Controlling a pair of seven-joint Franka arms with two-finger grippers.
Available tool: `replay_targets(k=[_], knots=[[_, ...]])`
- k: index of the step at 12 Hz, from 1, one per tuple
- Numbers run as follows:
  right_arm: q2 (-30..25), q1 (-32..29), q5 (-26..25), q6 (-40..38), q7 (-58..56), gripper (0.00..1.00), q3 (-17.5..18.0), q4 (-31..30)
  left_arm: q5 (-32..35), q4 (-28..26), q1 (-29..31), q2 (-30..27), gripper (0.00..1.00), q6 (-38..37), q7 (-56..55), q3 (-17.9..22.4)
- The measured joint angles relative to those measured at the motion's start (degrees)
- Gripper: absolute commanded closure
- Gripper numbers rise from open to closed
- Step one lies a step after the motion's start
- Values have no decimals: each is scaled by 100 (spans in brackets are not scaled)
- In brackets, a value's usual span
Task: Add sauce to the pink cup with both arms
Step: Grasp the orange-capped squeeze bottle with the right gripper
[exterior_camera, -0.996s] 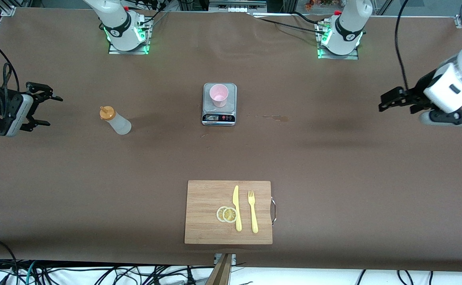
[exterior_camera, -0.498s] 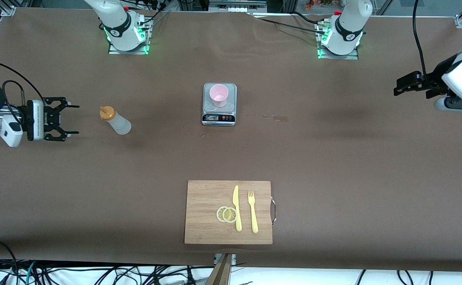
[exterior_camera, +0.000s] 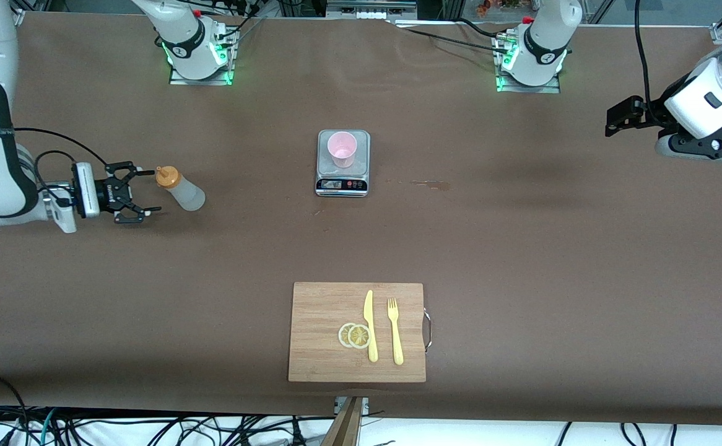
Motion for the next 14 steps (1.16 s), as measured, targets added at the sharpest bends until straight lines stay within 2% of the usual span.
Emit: replay_targets(k=[2,5,11,13,14], knots=[[224,-8,366,-10,-722,0,0,-288,0,-48,-22,-55,0,3,15,-19],[353,-12,602,-204,-1448,0,0,-449,0,-58,-41,-54,0,12,20,-21],[388,-11,1005,-617,-1708,1,19,-451,0,257,-41,249,0,84,26,-20],[465,25,1179,-619,-1718,9,52,-457,0,268,-41,270,0,83,54,-20],[500,61,1248,-619,-1719,22,67,-457,0,271,-41,270,0,84,81,-20]])
